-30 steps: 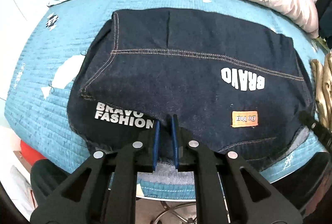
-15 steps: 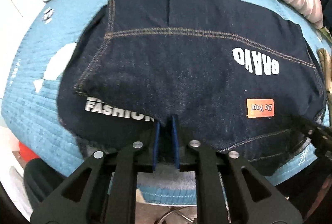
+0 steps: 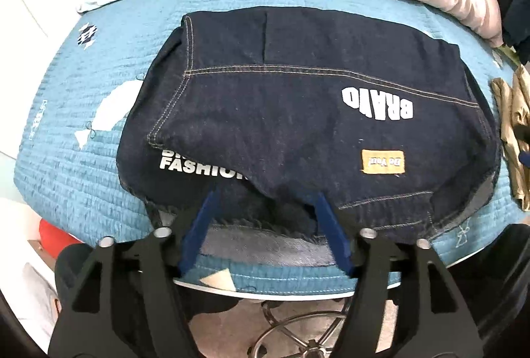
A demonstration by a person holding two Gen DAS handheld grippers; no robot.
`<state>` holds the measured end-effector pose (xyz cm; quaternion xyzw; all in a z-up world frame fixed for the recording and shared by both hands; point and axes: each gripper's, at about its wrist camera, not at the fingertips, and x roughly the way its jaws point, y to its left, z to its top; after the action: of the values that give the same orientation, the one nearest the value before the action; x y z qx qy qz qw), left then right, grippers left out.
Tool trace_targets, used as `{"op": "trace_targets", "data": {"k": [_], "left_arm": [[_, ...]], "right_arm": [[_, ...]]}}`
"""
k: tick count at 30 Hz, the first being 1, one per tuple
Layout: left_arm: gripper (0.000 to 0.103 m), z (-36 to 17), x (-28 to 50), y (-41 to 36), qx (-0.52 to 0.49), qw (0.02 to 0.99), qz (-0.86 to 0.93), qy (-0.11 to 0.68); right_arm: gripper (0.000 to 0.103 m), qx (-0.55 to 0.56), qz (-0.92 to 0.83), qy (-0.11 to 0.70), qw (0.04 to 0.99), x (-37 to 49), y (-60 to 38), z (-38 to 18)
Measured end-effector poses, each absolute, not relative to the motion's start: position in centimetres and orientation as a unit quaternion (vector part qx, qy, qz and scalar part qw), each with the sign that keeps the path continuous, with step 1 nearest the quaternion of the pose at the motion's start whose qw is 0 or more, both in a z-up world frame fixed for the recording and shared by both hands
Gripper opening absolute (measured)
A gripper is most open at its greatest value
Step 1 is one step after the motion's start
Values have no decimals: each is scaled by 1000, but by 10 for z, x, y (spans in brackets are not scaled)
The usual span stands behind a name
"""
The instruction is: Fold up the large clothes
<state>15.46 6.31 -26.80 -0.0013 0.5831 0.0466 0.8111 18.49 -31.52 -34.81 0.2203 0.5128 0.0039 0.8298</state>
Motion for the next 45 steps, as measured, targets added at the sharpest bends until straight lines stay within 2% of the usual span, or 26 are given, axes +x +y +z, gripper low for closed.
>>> {"op": "trace_targets", "data": {"k": [9,13,14,15,17,18,20,25,27,30,37,38,39,40,42,45], "left_arm": [[73,-262,160,51,-8,809,41,587],[76,-262,164,44,-2,806,41,590],[78,-262,164,43,0,806,41,591],[78,-262,165,41,0,805,41,591],[78,-262,166,38,3,804,37,594],[78,-262,167,36,7,804,35,594],[78,-261,167,33,13,807,32,590],[78,-259,173,27,18,808,26,588],[78,-256,175,23,22,811,23,585],[78,-252,181,18,26,814,19,580],[76,-244,209,2,33,821,-12,570],[72,-243,216,-2,36,822,-18,568],[60,-242,221,-5,40,823,-24,567],[54,-241,230,-10,45,822,-33,567],[29,-241,250,-16,48,819,-36,571],[6,-240,279,-16,34,816,-25,576]], "right_arm": [[89,316,34,556,768,226,-364,-405],[90,364,56,543,754,226,-366,-415],[88,372,61,543,751,226,-367,-416],[71,386,74,539,745,225,-366,-415],[44,404,105,534,735,222,-362,-409],[41,386,105,538,742,223,-358,-405],[41,367,106,545,746,225,-352,-404],[52,327,61,585,740,238,-339,-425],[50,313,51,582,748,236,-334,-421],[36,295,53,576,760,233,-327,-416],[36,305,44,577,757,236,-328,-426],[36,299,48,577,759,236,-327,-426],[36,294,52,577,760,237,-327,-426],[36,295,56,577,759,237,-328,-427],[36,302,58,579,755,239,-329,-428],[36,301,63,580,754,241,-328,-429]]}}
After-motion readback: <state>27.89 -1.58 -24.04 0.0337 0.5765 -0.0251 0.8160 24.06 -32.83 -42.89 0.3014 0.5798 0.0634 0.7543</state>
